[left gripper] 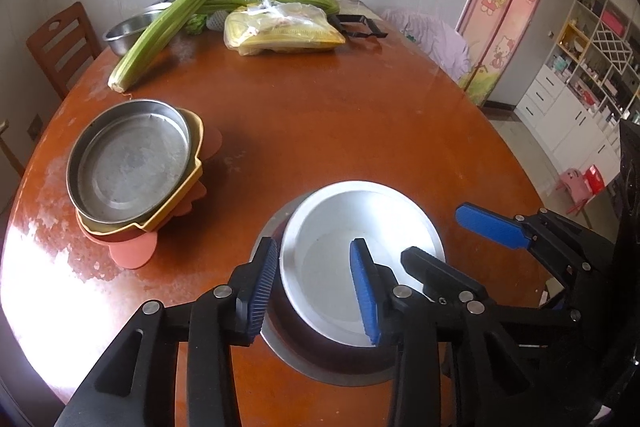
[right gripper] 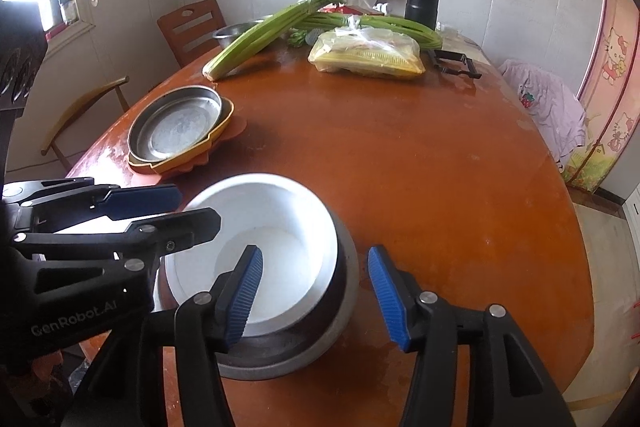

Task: Organize plates and bowls
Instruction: 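Lower the red-and-white bowl into the white bowl and open the left gripper, then grasp the steel bowl's rim with the left gripper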

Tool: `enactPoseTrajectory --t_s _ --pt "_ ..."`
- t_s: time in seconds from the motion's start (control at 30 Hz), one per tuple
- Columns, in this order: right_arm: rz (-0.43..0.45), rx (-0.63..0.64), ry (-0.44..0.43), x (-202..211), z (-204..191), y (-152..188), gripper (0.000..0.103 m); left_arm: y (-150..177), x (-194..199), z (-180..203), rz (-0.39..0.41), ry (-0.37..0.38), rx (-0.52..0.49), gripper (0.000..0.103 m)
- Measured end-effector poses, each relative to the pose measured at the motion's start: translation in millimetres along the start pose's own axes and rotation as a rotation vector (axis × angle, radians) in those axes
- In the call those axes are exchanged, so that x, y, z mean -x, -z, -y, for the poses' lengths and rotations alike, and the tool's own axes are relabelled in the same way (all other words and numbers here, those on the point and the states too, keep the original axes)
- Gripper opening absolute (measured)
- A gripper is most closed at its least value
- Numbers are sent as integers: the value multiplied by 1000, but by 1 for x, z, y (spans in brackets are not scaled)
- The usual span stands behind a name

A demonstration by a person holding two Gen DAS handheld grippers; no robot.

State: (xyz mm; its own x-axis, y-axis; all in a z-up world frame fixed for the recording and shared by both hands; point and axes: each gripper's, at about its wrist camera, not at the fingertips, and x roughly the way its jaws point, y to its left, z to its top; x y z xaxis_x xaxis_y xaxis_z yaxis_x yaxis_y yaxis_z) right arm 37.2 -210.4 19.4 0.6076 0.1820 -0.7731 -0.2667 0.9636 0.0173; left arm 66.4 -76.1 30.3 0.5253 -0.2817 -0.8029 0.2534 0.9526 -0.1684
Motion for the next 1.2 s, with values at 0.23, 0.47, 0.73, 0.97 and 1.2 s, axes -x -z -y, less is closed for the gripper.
enactPoseTrajectory --t_s 0.23,0.47,0.73,0.97,1.2 --pt "20 2 4 6 1 -2 60 -1 7 -5 24 -7 11 41" --pt "37 1 10 11 0 -5 62 -2 19 -11 63 -20 24 50" --pt "71 -42 22 23 12 -11 66 -6 32 -35 104 -46 76 58" --pt "69 -83 41 22 26 -11 68 -3 24 -45 83 -9 107 59" --pt "11 -92 16 2 27 -1 68 -2 -3 -41 17 67 118 59"
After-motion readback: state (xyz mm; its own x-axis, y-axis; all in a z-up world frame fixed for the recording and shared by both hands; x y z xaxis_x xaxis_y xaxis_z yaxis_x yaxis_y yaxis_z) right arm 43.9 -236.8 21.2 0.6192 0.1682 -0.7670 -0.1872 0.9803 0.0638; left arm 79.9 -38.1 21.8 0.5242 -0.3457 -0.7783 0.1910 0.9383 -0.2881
